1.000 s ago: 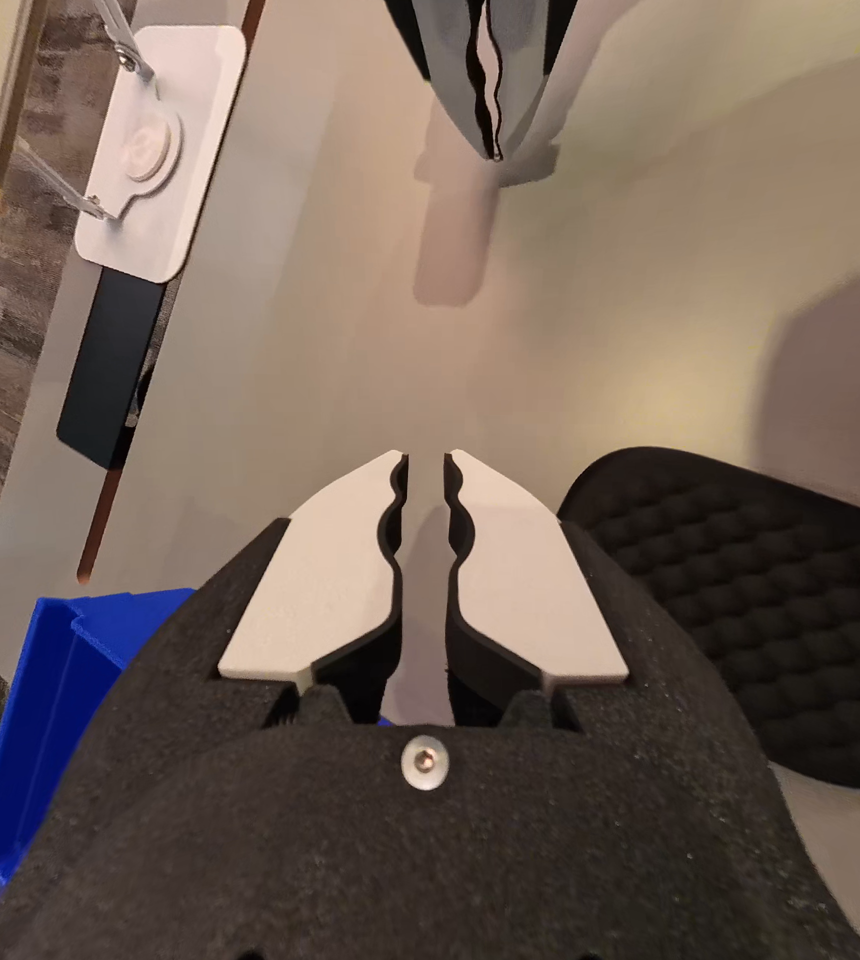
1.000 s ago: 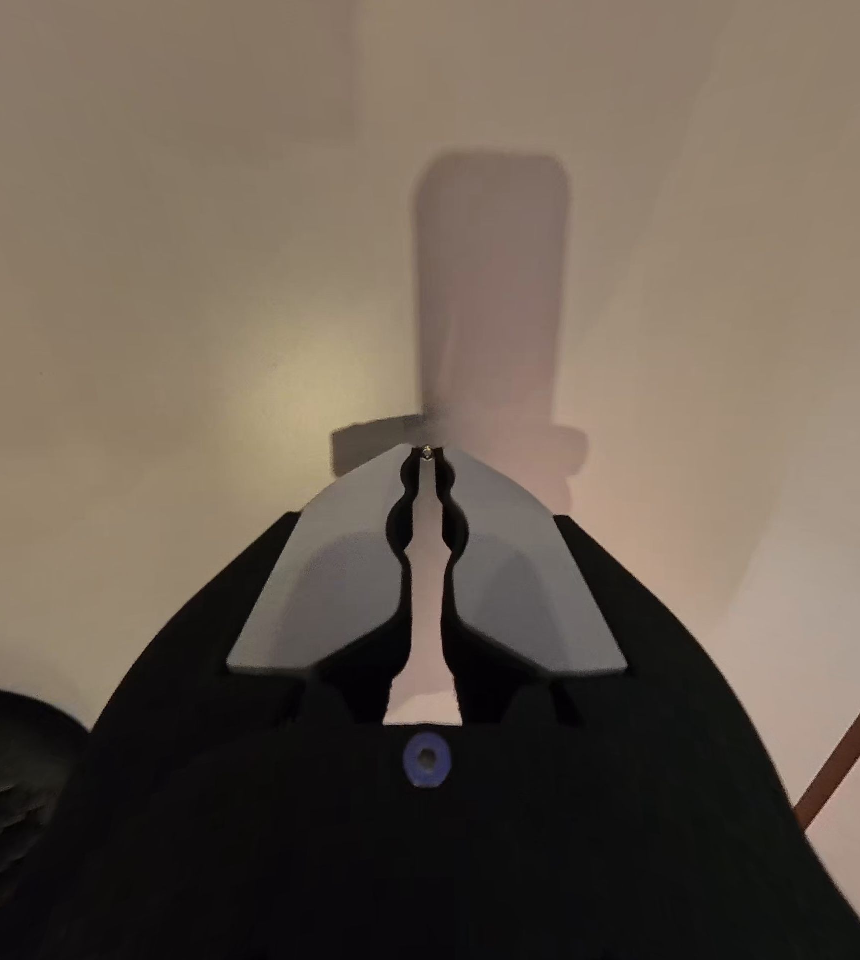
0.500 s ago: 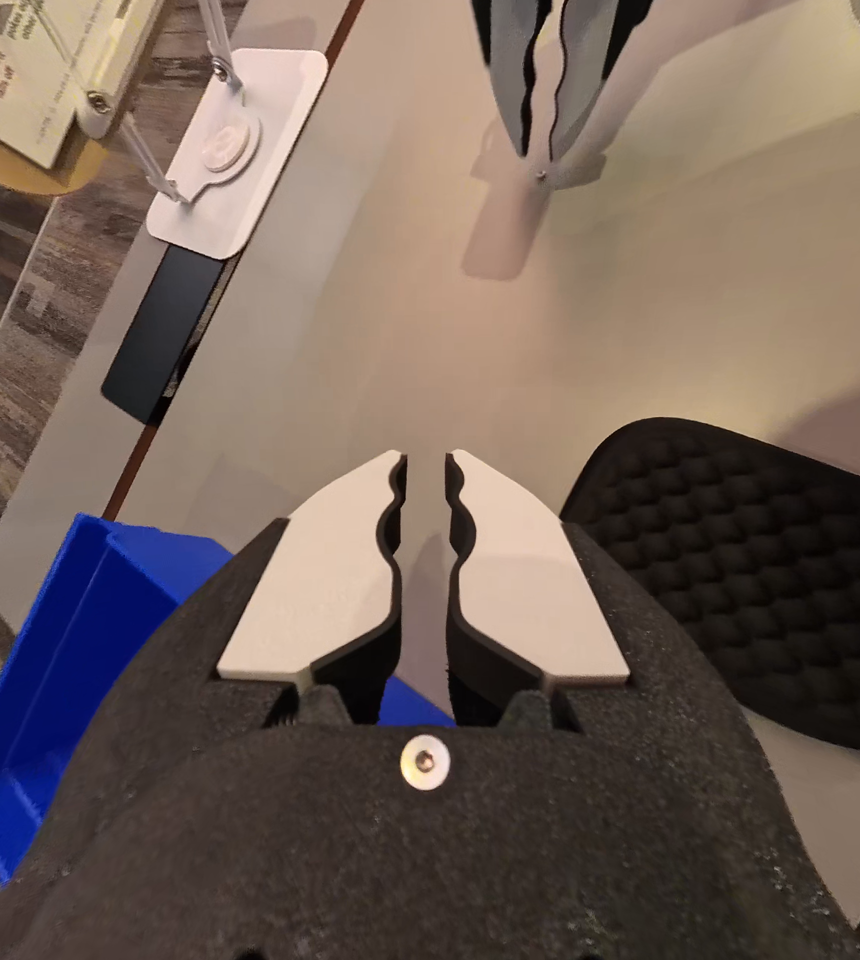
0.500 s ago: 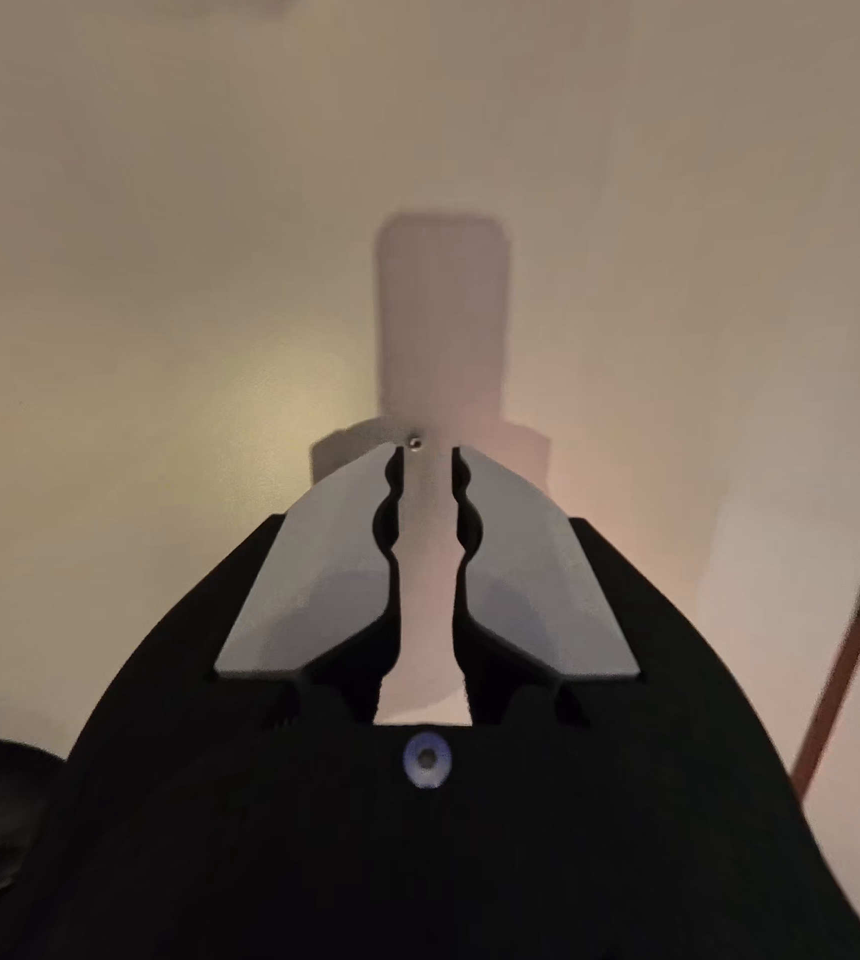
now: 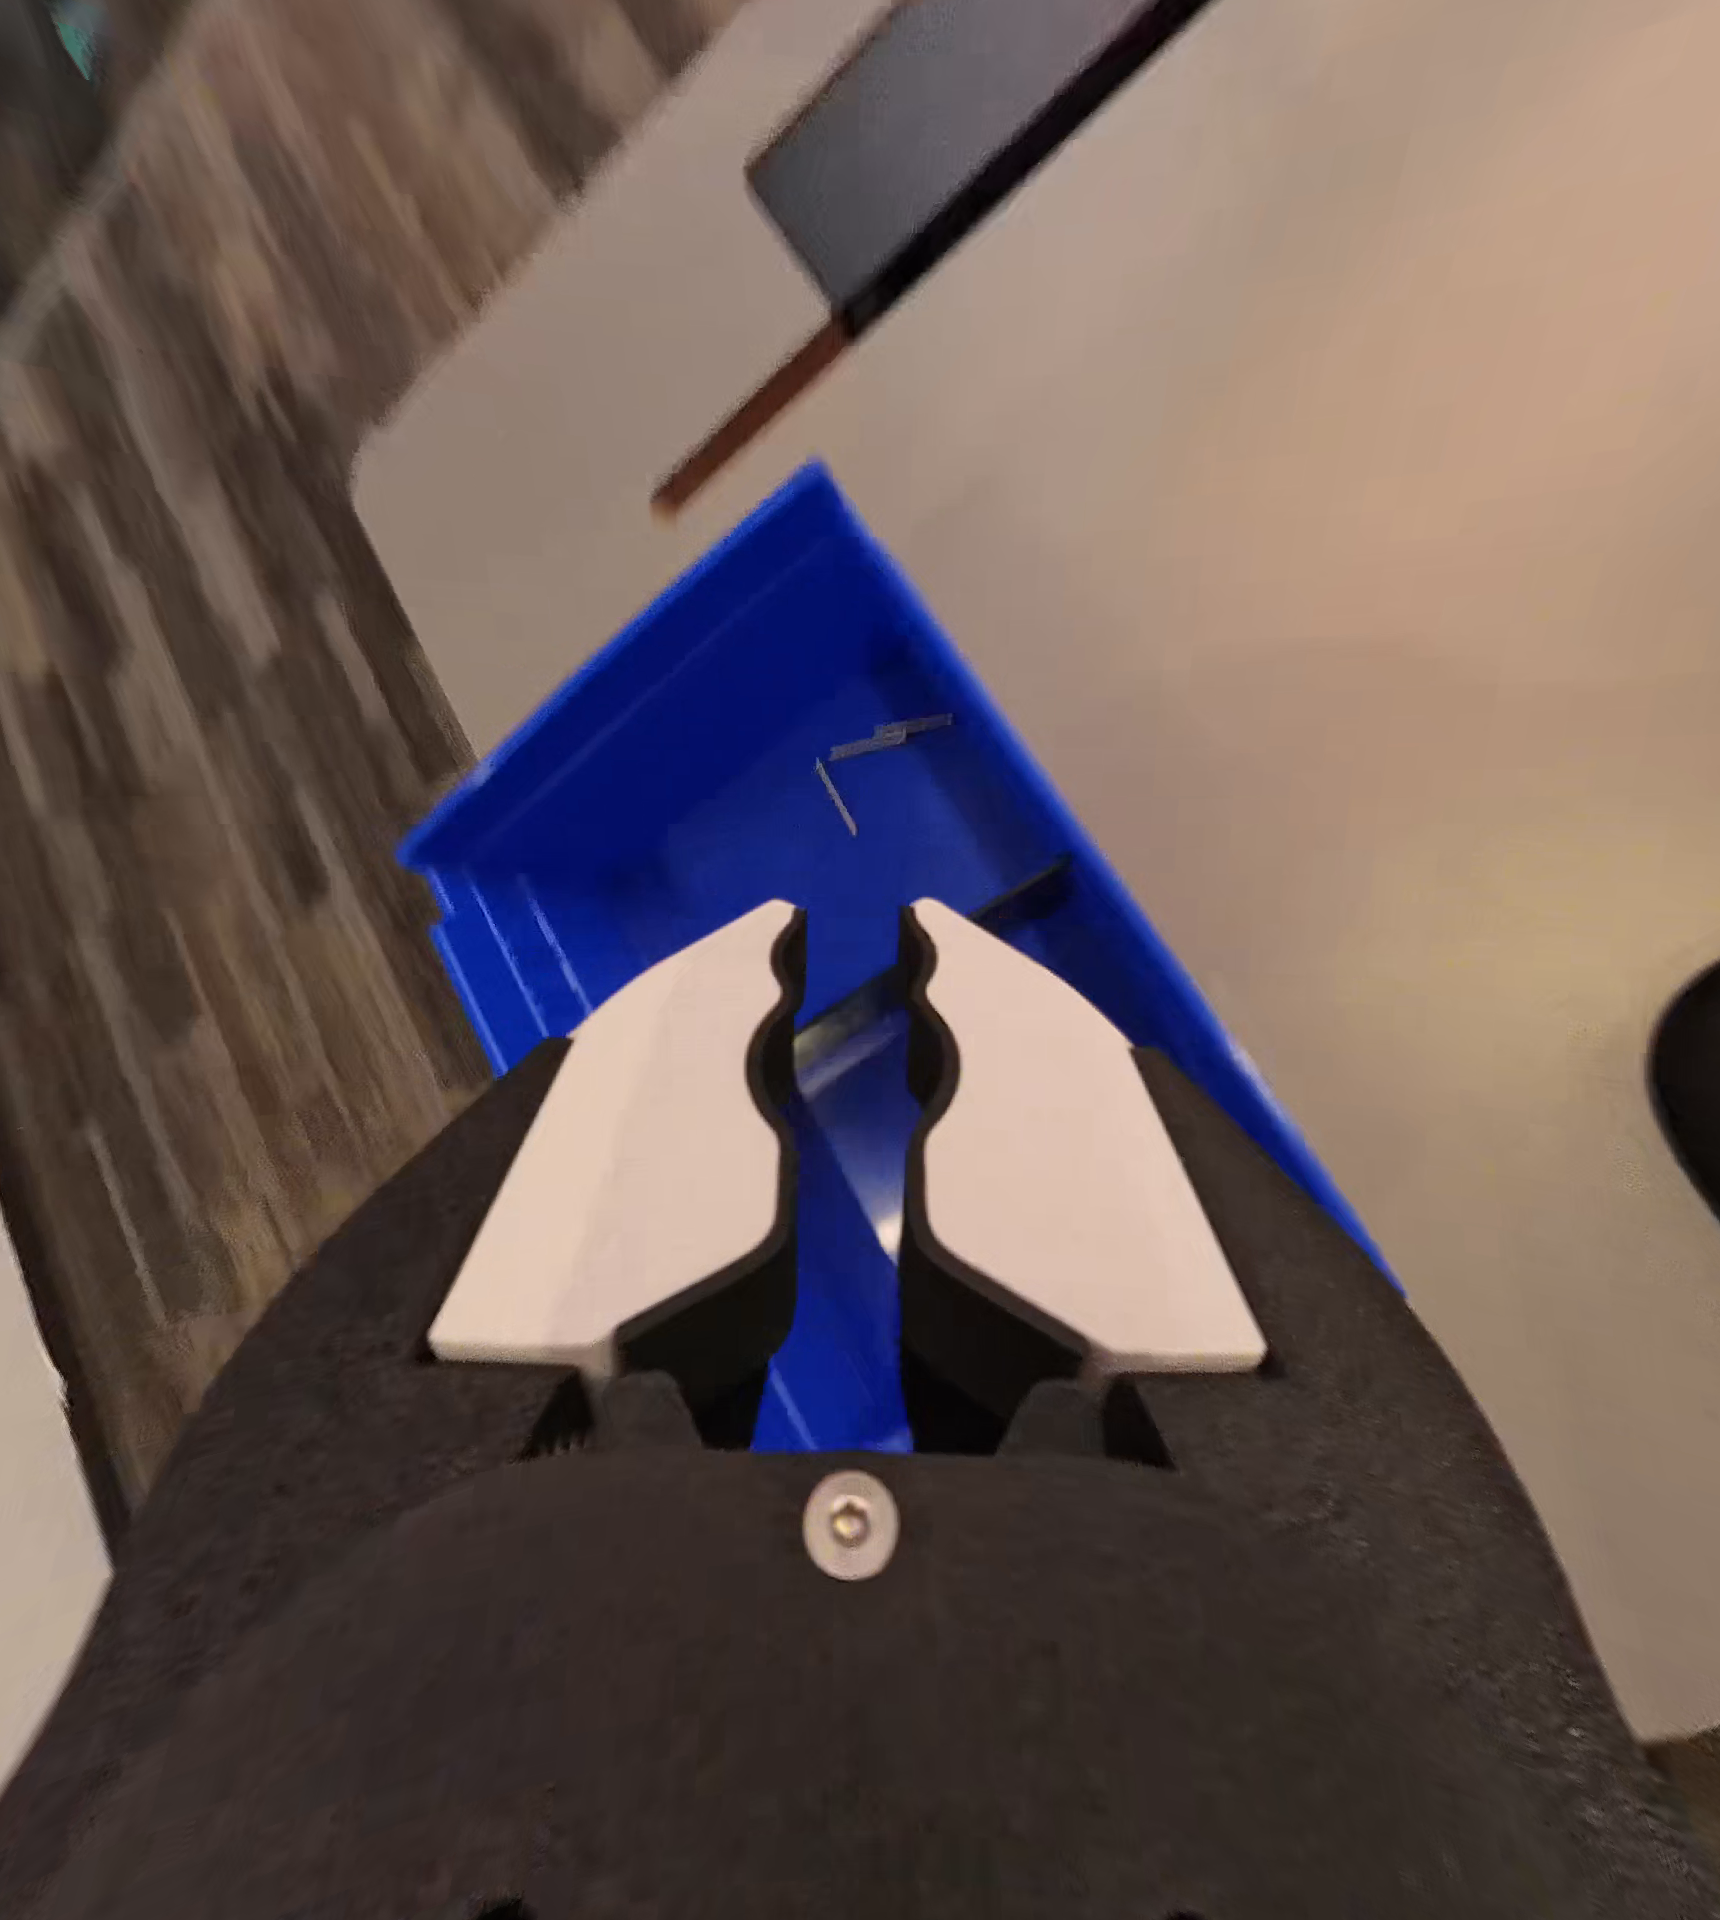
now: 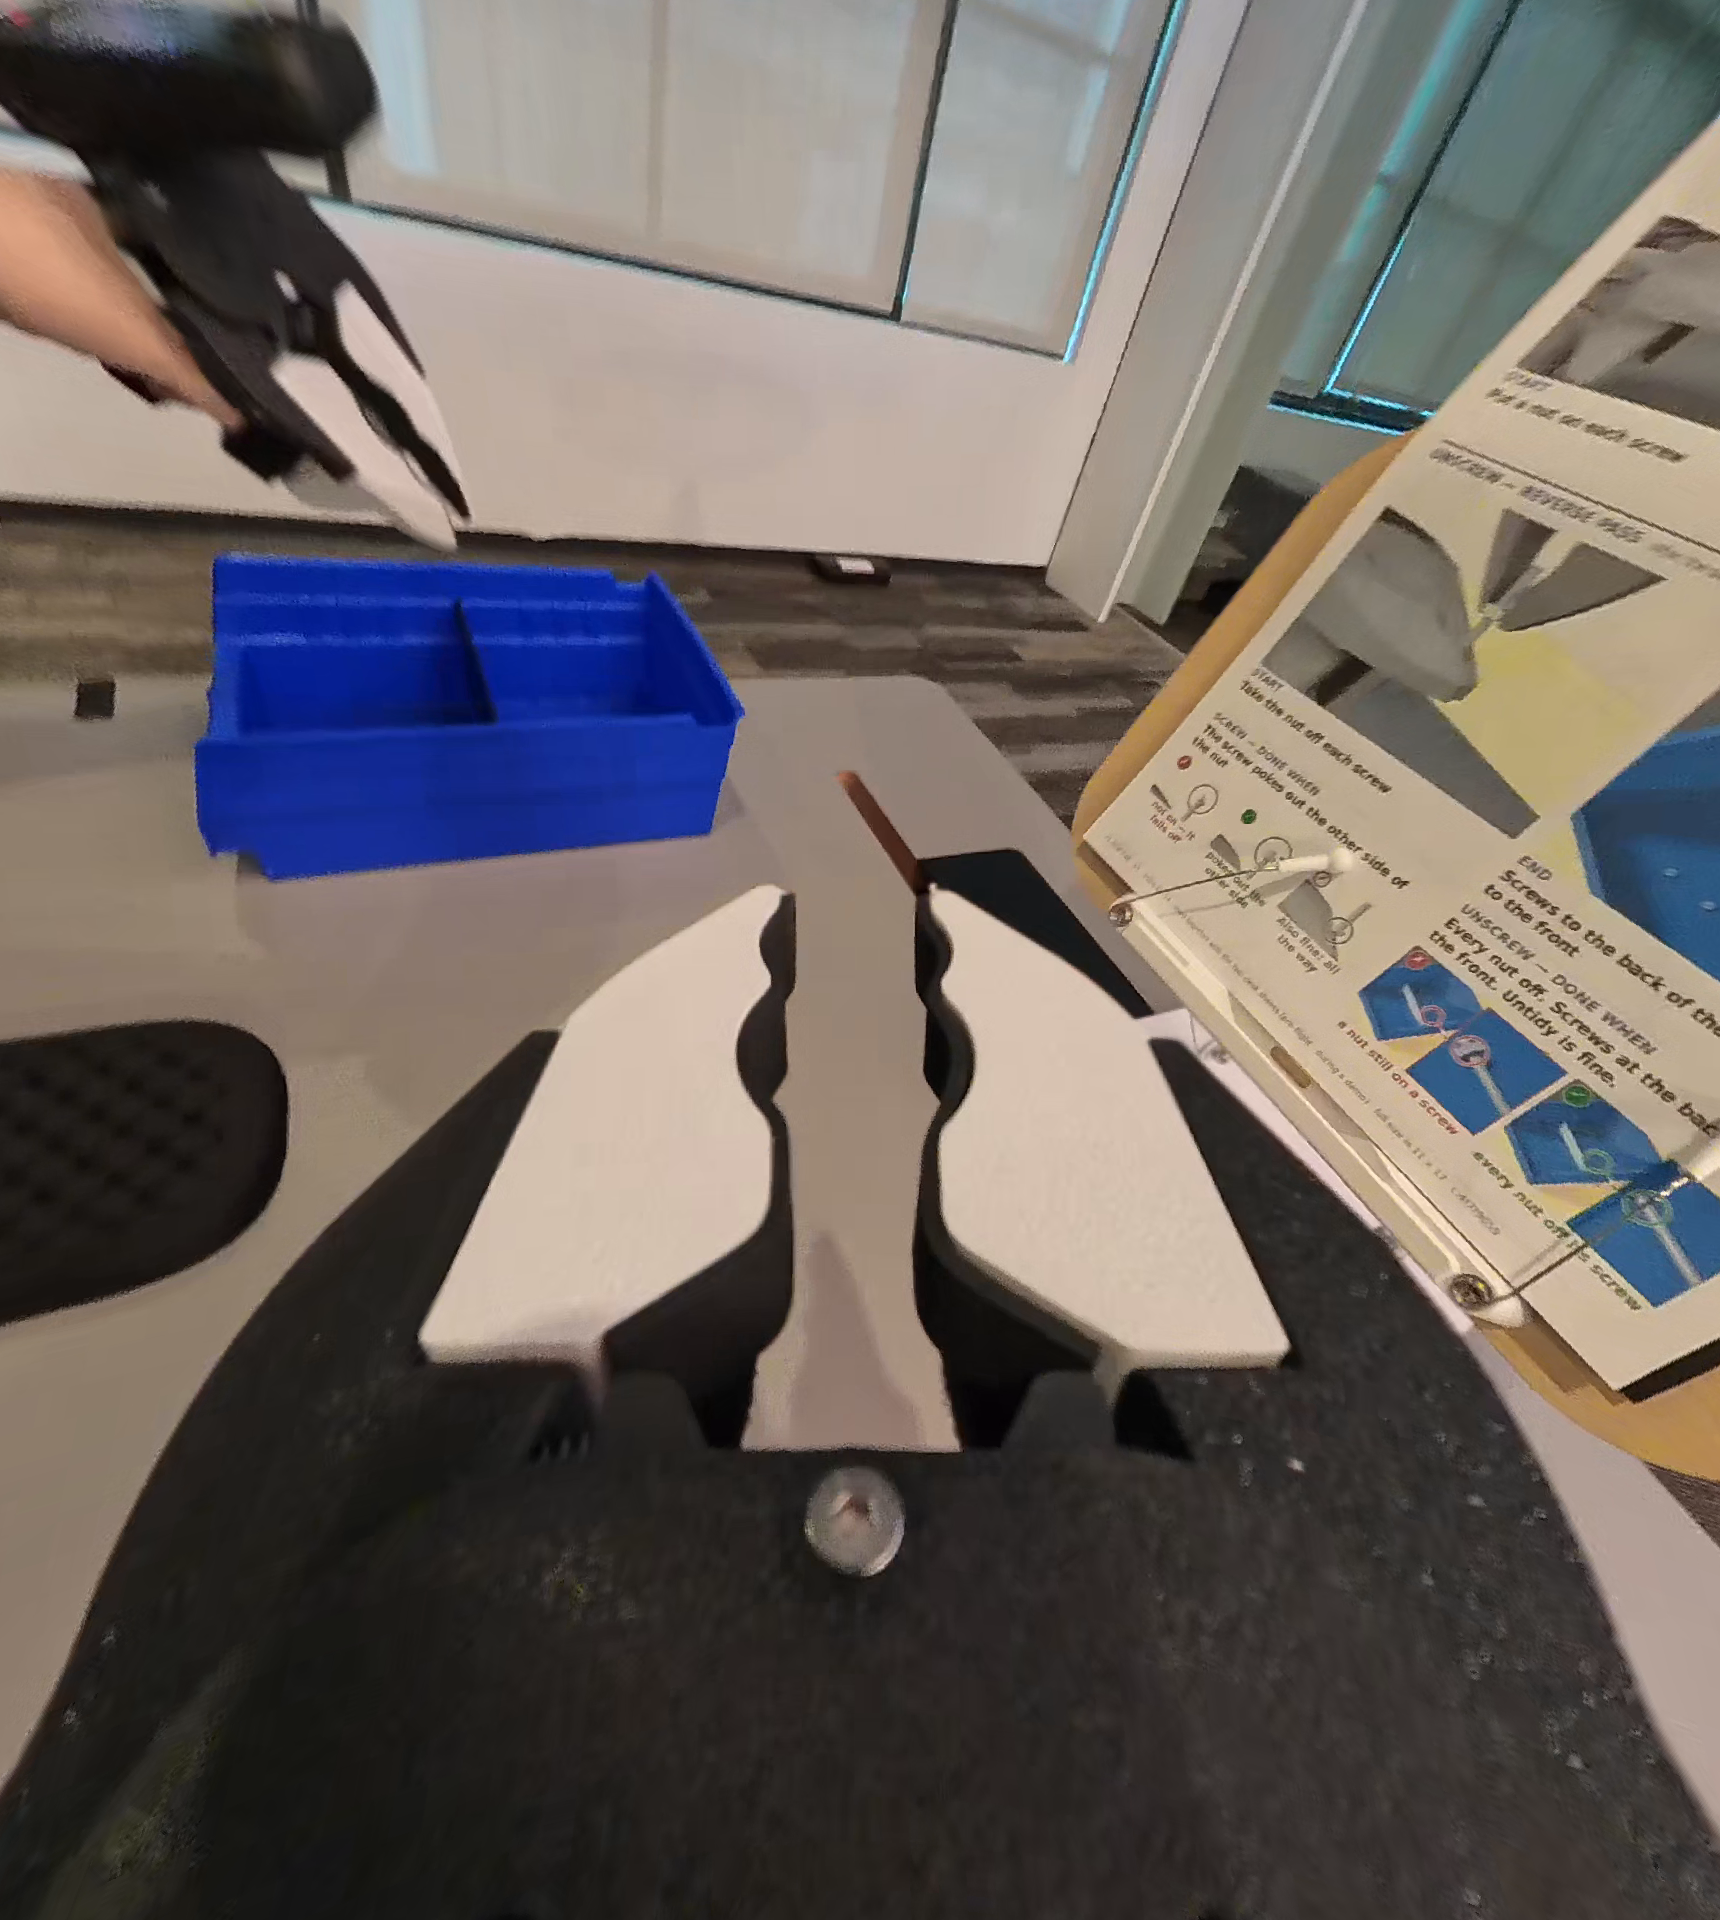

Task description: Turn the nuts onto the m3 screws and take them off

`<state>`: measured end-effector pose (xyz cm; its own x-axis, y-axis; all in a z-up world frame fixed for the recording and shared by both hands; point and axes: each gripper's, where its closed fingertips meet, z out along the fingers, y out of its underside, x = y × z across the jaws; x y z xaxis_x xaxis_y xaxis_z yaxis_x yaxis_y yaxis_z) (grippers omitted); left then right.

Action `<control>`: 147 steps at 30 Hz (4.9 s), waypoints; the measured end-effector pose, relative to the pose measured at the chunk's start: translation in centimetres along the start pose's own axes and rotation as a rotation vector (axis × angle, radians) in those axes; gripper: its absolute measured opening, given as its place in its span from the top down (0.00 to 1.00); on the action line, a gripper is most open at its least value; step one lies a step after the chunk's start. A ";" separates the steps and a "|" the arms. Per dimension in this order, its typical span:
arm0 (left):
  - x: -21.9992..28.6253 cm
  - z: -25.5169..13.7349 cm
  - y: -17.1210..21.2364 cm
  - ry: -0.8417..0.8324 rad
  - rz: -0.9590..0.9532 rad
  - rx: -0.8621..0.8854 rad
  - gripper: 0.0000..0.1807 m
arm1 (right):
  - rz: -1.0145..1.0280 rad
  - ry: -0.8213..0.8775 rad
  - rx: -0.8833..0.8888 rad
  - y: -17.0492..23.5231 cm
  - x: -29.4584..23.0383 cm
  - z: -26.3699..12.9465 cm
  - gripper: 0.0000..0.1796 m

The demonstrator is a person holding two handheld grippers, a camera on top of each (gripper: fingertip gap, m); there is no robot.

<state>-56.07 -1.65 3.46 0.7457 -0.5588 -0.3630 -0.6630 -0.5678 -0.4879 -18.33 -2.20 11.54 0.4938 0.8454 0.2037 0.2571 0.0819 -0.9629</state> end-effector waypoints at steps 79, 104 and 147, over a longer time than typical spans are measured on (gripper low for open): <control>25.2 -1.5 -15.3 0.748 0.175 -0.192 0.99 | -1.056 0.056 -0.158 5.3 -9.9 2.9 0.91; 31.9 -5.6 -17.7 0.997 0.054 -0.205 0.98 | -1.098 0.159 -0.214 5.0 -10.1 -0.9 0.99; 35.9 -11.7 -18.6 0.705 -0.005 1.106 0.89 | 0.199 -0.260 0.206 3.0 -15.0 -6.3 0.99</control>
<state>-17.72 -18.18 8.77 0.3294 -0.9436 -0.0330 -0.0041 0.0335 -0.9994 -19.73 -17.92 6.74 0.2837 0.9588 -0.0167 -0.0079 -0.0151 -0.9999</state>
